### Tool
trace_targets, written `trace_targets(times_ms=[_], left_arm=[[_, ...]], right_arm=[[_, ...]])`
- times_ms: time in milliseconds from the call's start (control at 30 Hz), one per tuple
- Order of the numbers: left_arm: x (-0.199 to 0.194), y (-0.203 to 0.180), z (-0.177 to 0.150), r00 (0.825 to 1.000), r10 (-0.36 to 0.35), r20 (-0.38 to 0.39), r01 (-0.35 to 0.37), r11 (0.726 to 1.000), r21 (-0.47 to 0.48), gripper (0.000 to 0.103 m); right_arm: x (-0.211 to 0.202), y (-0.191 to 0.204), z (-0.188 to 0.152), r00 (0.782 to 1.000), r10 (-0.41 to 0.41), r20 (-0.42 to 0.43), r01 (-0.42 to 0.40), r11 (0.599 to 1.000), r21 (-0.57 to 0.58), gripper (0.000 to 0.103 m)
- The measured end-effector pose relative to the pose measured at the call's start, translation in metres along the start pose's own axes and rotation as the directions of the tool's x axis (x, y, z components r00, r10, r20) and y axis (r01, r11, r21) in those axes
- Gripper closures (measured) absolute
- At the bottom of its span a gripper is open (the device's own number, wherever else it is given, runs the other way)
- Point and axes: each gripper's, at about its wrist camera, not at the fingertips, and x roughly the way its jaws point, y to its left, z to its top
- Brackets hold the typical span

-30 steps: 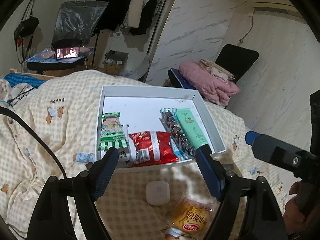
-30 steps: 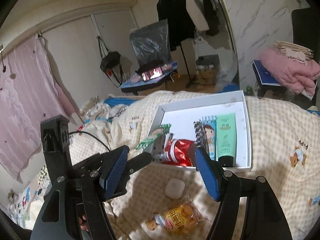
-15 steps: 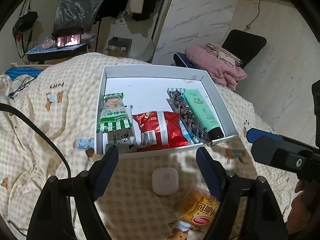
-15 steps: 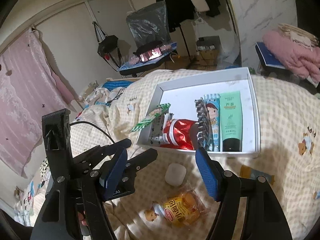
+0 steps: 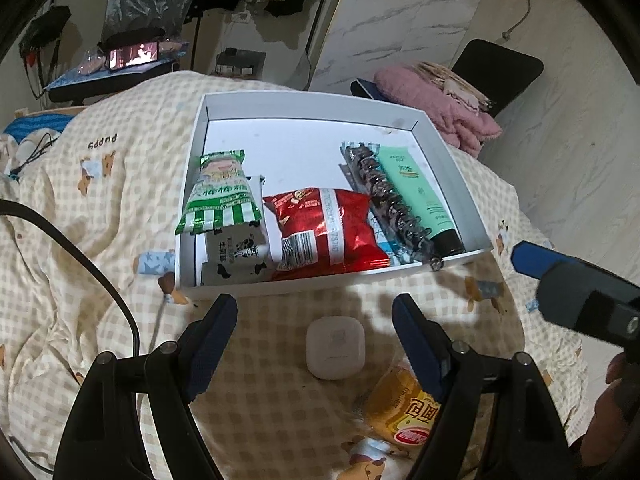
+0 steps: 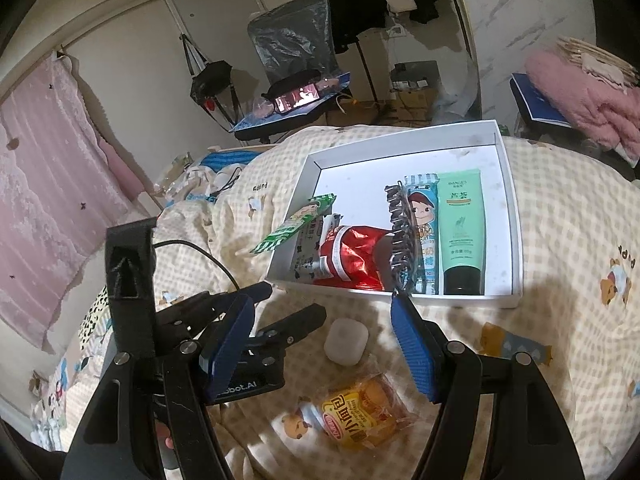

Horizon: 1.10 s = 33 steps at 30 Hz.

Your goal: Organize objects

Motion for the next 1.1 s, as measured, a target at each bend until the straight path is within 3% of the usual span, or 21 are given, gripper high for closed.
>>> trace_targets(times_ms=[167, 200, 267, 333, 433, 600, 667, 733, 767, 867, 1100], left_arm=[[0.008, 0.004, -0.003, 1.0, 0.0, -0.013, -0.001, 0.999, -0.034, 0.022], [0.009, 0.004, -0.003, 1.0, -0.01, -0.012, 0.009, 0.999, -0.037, 0.025], [0.011, 0.003, -0.003, 0.999, -0.035, -0.026, 0.034, 0.999, -0.04, 0.043], [0.013, 0.002, -0.006, 0.998, -0.058, -0.031, 0.057, 0.998, -0.034, 0.048], [0.009, 0.002, -0.01, 0.994, -0.112, 0.016, 0.113, 0.992, -0.054, 0.05], [-0.001, -0.004, -0.013, 0.991, -0.05, 0.123, 0.05, 0.999, 0.001, 0.051], [0.0, -0.004, -0.013, 0.992, -0.041, 0.119, 0.041, 0.999, 0.001, 0.067], [0.007, -0.001, -0.013, 0.995, -0.077, 0.065, 0.078, 0.997, -0.016, 0.083], [0.011, -0.001, -0.013, 0.996, -0.084, 0.035, 0.085, 0.996, -0.02, 0.087], [0.017, 0.0, -0.013, 0.999, -0.049, 0.01, 0.049, 0.998, -0.027, 0.087], [0.021, -0.005, -0.015, 0.991, -0.127, -0.039, 0.127, 0.992, -0.004, 0.087]], right_arm=[[0.0, 0.0, 0.0, 1.0, -0.001, 0.004, 0.001, 1.0, -0.003, 0.031], [0.0, 0.0, 0.0, 1.0, 0.003, 0.005, -0.003, 1.0, -0.005, 0.031], [-0.002, 0.0, 0.0, 1.0, 0.01, 0.012, -0.01, 1.0, -0.005, 0.031], [-0.002, 0.001, 0.001, 1.0, 0.016, 0.019, -0.016, 1.0, -0.004, 0.031], [-0.004, -0.001, 0.001, 0.999, 0.022, 0.025, -0.022, 1.0, 0.003, 0.031], [-0.007, -0.004, 0.002, 0.999, 0.026, 0.03, -0.026, 1.0, 0.013, 0.031], [-0.008, -0.004, 0.002, 0.999, 0.026, 0.034, -0.027, 1.0, 0.016, 0.031], [-0.009, -0.004, 0.002, 0.999, 0.029, 0.037, -0.03, 0.999, 0.015, 0.031], [-0.009, -0.004, 0.002, 0.999, 0.03, 0.038, -0.031, 0.999, 0.016, 0.031], [-0.01, -0.003, 0.002, 0.999, 0.032, 0.04, -0.033, 0.999, 0.013, 0.031], [-0.011, -0.003, 0.002, 0.998, 0.039, 0.045, -0.04, 0.999, 0.017, 0.031]])
